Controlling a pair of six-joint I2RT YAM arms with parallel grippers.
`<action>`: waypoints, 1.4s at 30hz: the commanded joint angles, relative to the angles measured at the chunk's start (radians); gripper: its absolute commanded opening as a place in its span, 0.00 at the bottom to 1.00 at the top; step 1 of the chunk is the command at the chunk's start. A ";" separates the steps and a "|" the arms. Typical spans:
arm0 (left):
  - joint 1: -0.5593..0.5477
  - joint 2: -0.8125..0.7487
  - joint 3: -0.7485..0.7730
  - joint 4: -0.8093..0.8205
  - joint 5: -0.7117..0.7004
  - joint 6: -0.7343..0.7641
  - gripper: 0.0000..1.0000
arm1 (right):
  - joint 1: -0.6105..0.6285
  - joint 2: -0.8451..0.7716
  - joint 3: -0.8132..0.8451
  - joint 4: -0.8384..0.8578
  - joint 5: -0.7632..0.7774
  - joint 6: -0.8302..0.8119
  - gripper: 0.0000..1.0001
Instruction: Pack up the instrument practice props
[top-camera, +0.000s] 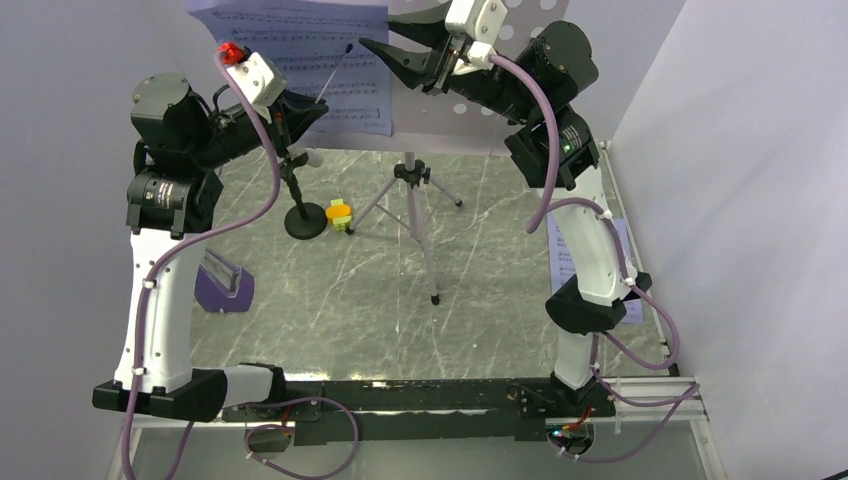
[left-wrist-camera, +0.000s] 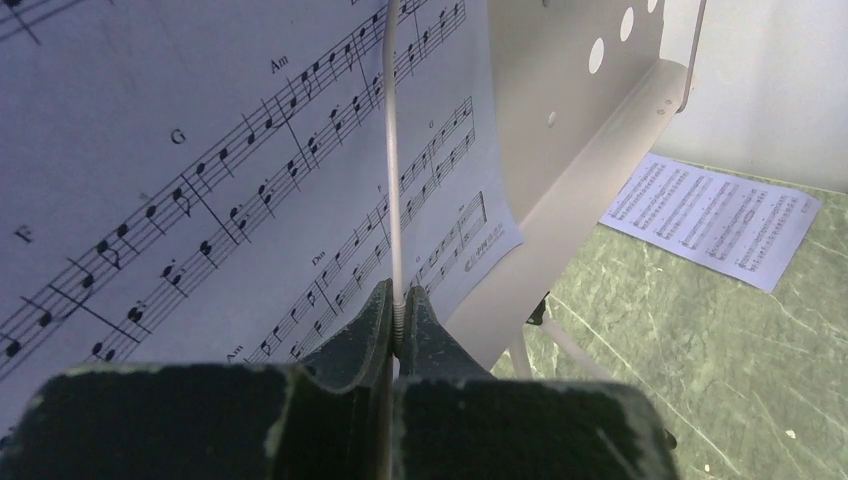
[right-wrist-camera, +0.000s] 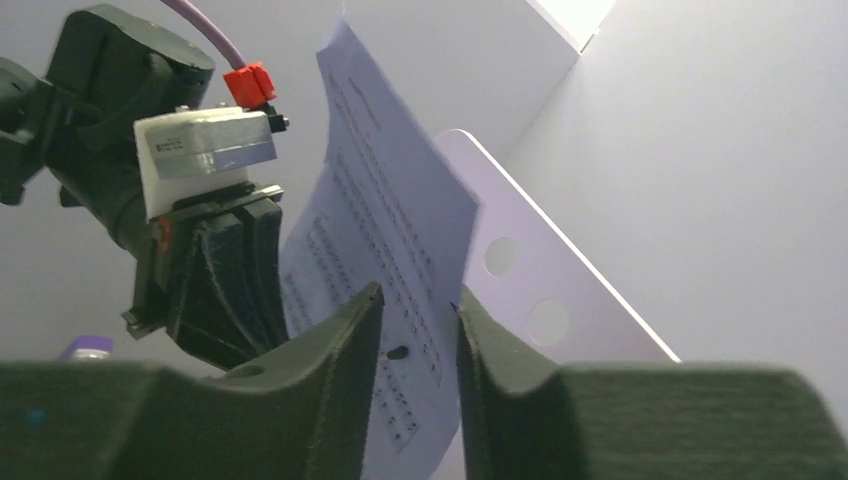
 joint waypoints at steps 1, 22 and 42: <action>0.004 -0.007 0.041 0.062 -0.008 -0.004 0.01 | 0.001 -0.026 0.024 0.021 -0.033 0.004 0.28; 0.005 -0.029 0.021 0.069 -0.055 -0.009 0.50 | 0.024 -0.013 0.153 0.241 0.263 -0.164 0.00; 0.033 -0.160 0.027 0.039 -0.273 0.036 0.90 | 0.024 -0.291 0.216 0.209 0.402 -0.449 0.00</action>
